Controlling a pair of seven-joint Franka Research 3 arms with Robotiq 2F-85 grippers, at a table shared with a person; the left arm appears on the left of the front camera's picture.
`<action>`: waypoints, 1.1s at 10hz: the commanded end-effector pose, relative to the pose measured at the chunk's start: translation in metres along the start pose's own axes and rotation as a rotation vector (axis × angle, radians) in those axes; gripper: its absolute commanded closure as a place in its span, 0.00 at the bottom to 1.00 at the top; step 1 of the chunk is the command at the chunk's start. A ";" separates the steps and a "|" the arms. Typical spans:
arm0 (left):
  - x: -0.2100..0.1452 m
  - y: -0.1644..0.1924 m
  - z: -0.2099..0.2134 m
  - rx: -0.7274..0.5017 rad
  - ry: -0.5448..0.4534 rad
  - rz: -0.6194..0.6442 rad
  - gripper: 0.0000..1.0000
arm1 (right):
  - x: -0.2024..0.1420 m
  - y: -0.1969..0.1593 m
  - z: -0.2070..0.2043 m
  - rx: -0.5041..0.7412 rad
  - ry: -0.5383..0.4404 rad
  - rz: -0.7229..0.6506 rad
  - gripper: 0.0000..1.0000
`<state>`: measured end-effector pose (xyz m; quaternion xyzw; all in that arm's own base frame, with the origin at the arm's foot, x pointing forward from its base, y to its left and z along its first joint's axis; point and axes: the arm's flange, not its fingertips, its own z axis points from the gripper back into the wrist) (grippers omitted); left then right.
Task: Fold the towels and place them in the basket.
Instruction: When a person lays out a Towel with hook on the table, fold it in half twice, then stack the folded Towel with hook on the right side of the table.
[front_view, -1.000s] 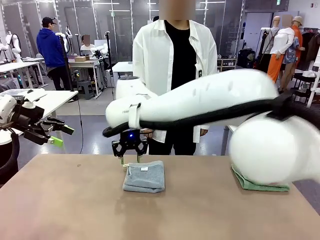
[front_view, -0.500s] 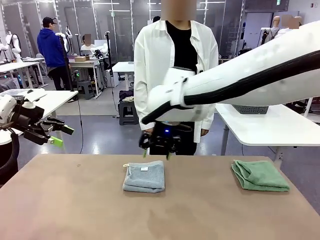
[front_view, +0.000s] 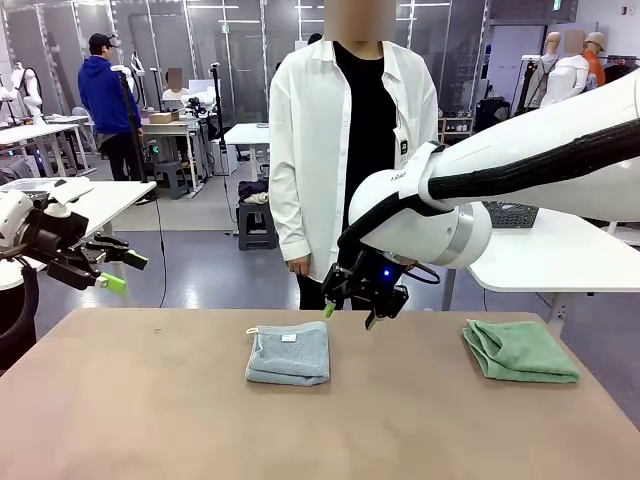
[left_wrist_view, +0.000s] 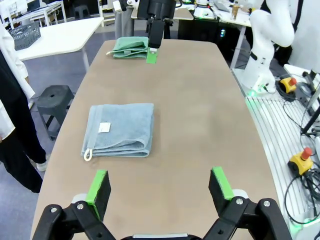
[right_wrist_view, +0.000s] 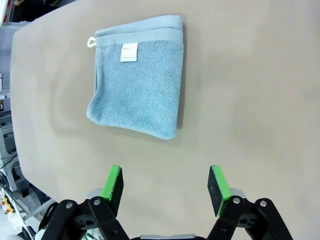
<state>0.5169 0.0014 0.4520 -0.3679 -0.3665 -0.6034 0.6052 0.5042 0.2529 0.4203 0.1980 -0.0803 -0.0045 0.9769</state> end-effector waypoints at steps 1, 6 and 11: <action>0.001 0.000 0.001 -0.003 -0.003 -0.002 0.00 | 0.004 -0.010 -0.004 -0.004 0.011 0.042 0.15; 0.001 0.000 0.001 -0.003 -0.003 -0.002 0.00 | 0.000 0.000 0.000 0.000 0.000 0.000 0.15; 0.001 0.000 0.001 -0.003 -0.003 -0.002 0.00 | 0.000 0.000 0.000 0.000 0.000 0.000 0.15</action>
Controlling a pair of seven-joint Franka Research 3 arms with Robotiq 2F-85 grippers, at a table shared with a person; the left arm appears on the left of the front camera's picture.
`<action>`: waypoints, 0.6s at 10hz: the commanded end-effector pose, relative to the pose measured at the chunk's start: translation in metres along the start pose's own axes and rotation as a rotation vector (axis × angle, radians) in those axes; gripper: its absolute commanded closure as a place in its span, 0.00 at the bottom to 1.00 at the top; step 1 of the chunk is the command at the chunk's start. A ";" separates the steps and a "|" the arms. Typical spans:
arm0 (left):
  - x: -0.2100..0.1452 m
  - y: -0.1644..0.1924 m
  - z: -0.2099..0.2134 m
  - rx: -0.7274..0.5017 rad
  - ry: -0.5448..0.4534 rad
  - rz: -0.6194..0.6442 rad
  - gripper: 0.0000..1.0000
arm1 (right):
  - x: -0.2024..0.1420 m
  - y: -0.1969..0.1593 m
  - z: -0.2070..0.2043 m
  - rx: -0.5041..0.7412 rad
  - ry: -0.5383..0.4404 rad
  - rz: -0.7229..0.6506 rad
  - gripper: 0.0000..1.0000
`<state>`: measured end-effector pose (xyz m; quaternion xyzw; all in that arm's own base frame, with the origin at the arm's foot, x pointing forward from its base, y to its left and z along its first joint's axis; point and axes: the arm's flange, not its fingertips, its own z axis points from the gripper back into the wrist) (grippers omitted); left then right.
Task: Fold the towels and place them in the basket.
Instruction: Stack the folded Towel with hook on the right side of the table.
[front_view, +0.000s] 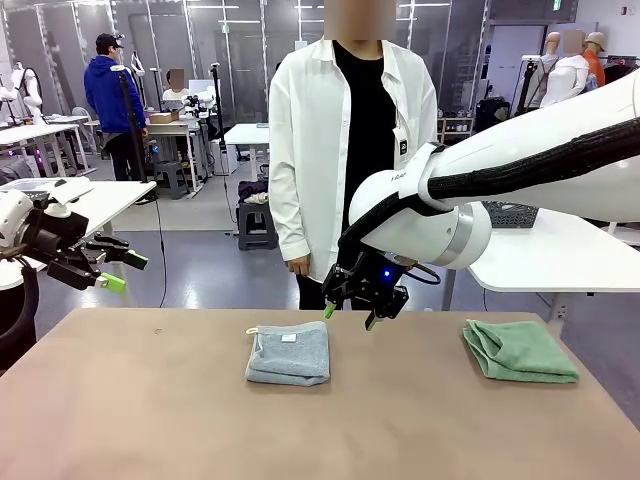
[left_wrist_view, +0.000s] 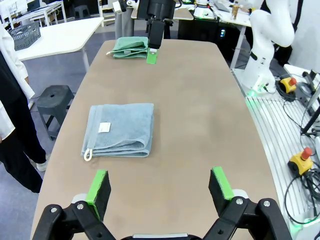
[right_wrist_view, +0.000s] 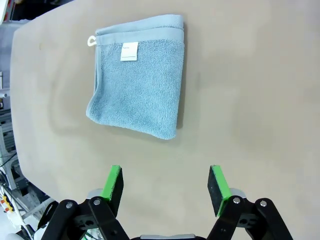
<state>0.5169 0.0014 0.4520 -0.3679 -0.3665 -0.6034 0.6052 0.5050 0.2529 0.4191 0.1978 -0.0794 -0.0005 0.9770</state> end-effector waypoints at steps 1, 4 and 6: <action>0.001 0.000 0.001 -0.003 -0.003 -0.002 0.00 | -0.001 0.001 0.001 0.000 -0.003 -0.008 0.15; 0.001 0.000 0.001 -0.003 -0.003 -0.002 0.00 | -0.001 0.001 0.001 0.000 -0.003 -0.008 0.15; 0.001 0.000 0.001 -0.003 -0.003 -0.002 0.00 | -0.001 0.001 0.001 0.000 -0.003 -0.008 0.15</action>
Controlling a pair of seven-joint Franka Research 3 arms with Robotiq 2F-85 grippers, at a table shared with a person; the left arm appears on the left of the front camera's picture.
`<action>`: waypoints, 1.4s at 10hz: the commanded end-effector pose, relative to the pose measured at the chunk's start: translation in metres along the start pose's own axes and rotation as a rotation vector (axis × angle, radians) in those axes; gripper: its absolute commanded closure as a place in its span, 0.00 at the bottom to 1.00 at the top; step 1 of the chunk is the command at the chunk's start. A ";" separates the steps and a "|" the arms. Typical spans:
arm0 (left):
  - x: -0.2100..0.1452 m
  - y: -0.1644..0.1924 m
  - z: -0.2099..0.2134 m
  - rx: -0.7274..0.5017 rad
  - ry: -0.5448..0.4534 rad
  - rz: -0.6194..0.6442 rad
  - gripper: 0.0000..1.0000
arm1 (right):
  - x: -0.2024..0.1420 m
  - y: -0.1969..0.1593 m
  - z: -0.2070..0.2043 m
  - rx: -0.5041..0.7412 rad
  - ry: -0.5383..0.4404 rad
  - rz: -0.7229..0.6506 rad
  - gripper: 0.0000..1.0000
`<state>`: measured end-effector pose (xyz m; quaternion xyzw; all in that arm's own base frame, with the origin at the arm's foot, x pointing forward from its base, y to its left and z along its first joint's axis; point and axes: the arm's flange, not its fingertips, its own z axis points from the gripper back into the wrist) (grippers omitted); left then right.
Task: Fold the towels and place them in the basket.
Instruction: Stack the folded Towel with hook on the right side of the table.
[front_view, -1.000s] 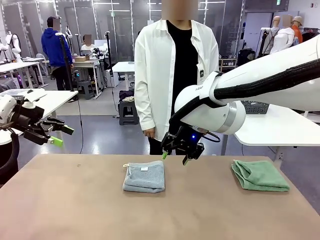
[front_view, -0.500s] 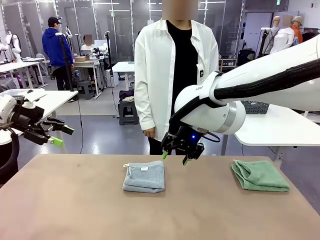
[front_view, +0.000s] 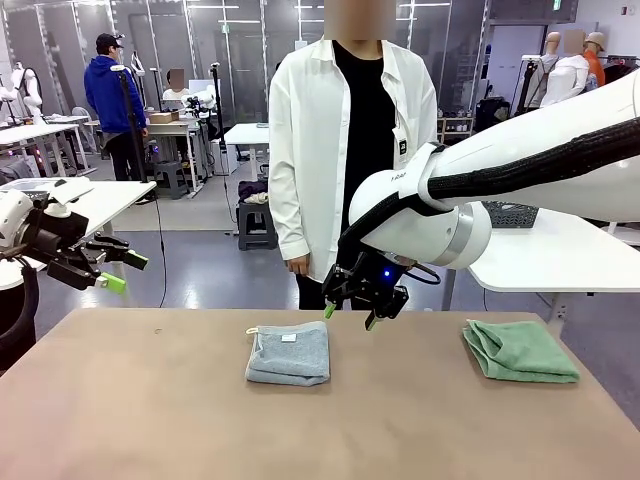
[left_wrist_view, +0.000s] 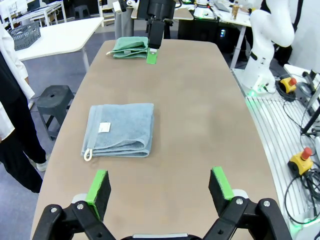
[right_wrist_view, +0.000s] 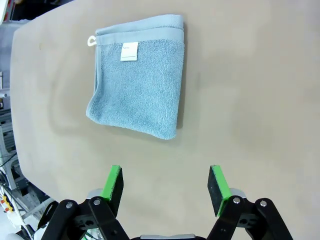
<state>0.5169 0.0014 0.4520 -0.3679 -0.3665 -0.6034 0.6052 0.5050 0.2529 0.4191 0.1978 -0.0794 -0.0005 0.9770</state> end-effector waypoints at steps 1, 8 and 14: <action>0.001 0.000 0.001 -0.003 -0.003 -0.002 0.00 | 0.000 0.000 0.000 0.000 0.000 0.000 0.15; 0.001 0.000 0.001 -0.003 -0.003 -0.002 0.00 | 0.032 -0.004 -0.079 -0.002 -0.037 -0.024 0.15; 0.001 0.000 0.001 -0.003 -0.003 -0.002 0.00 | 0.060 -0.001 -0.114 0.000 0.004 -0.018 0.15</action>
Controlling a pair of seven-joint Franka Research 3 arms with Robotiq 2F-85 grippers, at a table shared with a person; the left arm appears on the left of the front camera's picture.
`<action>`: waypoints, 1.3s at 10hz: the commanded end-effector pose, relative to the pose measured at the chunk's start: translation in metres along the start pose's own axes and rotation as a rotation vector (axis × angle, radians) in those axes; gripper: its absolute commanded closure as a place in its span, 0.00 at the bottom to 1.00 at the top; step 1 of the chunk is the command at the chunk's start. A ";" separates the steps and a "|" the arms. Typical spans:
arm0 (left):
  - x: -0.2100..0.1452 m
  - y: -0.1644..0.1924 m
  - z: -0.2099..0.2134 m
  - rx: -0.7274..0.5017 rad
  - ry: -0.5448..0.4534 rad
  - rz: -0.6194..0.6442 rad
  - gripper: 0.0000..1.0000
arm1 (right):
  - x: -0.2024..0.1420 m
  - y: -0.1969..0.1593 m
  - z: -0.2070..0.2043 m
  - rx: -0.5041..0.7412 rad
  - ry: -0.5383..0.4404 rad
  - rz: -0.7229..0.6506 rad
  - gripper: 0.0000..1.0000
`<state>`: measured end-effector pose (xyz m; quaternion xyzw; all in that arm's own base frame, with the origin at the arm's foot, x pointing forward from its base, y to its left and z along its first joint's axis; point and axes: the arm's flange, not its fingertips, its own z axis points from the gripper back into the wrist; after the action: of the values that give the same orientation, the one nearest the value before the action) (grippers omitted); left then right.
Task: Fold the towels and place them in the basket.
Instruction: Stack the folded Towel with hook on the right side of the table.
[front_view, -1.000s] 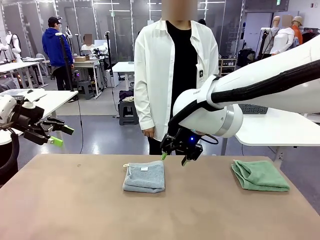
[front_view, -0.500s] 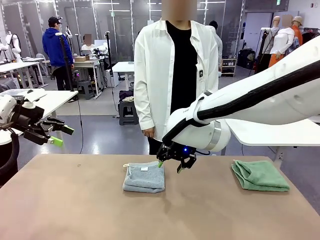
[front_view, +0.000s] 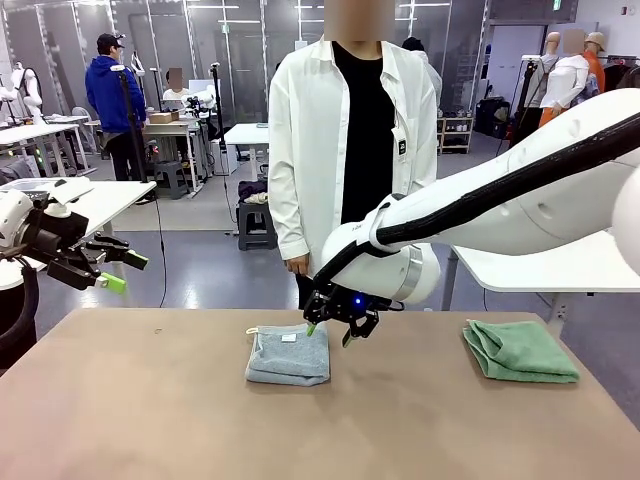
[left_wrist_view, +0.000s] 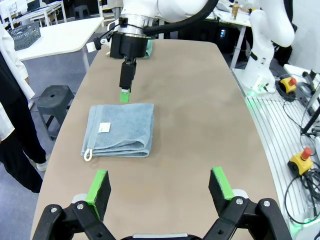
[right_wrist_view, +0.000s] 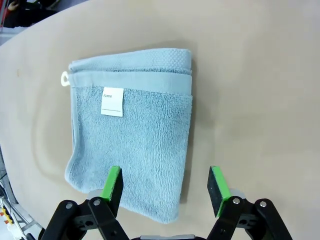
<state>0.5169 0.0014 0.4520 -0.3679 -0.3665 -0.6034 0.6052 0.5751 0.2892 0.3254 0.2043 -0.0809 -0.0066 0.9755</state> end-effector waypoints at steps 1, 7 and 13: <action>0.001 0.000 0.001 -0.003 -0.003 -0.002 0.00 | 0.008 0.004 -0.007 -0.009 0.016 -0.005 0.15; 0.001 0.000 0.001 -0.003 -0.003 -0.002 0.00 | 0.015 -0.004 -0.030 0.010 0.043 -0.020 0.15; 0.001 0.000 0.001 -0.003 -0.003 -0.002 0.00 | 0.019 -0.006 -0.036 0.019 0.044 -0.009 0.24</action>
<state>0.5169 0.0014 0.4520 -0.3679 -0.3665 -0.6034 0.6052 0.5951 0.2970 0.2950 0.2100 -0.0608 -0.0120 0.9757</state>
